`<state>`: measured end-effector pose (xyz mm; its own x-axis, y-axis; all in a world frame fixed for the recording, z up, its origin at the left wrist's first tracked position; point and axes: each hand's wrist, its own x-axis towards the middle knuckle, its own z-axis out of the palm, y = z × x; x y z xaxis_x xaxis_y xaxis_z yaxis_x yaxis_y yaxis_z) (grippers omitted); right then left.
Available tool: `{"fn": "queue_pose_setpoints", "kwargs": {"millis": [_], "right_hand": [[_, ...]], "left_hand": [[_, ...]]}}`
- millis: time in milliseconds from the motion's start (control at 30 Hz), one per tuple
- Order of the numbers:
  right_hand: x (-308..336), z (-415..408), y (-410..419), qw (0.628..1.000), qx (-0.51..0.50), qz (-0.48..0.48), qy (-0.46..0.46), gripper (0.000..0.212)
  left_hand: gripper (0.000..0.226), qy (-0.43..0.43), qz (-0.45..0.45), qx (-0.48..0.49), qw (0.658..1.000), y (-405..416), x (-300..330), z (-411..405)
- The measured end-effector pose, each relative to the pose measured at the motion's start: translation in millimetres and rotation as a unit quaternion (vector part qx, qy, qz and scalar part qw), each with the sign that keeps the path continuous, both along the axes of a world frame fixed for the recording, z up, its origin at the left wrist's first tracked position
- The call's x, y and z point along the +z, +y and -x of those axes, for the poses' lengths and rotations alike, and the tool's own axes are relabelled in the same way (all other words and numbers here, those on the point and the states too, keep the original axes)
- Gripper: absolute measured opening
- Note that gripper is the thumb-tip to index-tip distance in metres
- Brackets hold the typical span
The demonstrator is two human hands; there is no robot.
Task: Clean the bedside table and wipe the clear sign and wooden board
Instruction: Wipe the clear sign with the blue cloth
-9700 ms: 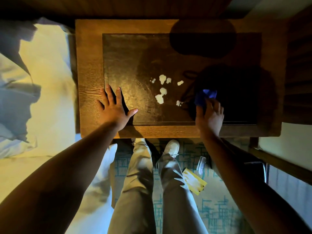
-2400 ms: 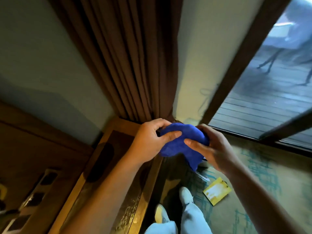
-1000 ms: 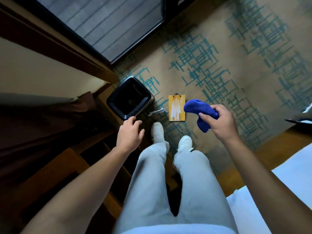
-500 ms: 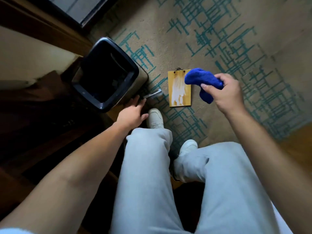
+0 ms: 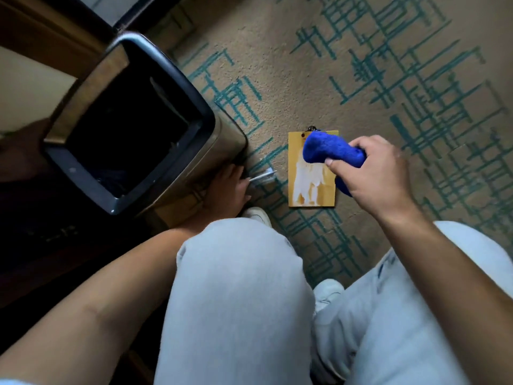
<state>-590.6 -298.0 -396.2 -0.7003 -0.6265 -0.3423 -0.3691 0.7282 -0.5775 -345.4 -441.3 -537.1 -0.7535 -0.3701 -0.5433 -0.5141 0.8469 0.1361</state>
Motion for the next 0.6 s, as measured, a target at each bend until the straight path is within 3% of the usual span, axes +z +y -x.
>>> {"fn": "queue_pose_setpoints", "kwargs": {"millis": [167,300,400,467,600], "right_hand": [[-11,-2,-7,0.999,0.015,0.024,-0.015,0.024],[-14,-2,-15,0.999,0.027,0.037,-0.017,0.022],[-8,3,-10,0.999,0.024,0.039,-0.009,0.020],[-3,10,-5,0.999,0.013,0.046,-0.009,0.023],[2,28,8,0.997,-0.049,0.052,-0.043,0.021]], "left_hand": [[0.021,0.054,0.066,0.000,0.996,2,-26,2],[0.019,0.078,0.103,0.002,0.992,5,-37,7],[0.021,0.099,0.054,0.049,0.992,9,-36,11],[0.023,0.106,0.003,0.129,0.986,13,-32,17],[0.023,0.119,-0.146,0.309,0.932,17,4,47]]}}
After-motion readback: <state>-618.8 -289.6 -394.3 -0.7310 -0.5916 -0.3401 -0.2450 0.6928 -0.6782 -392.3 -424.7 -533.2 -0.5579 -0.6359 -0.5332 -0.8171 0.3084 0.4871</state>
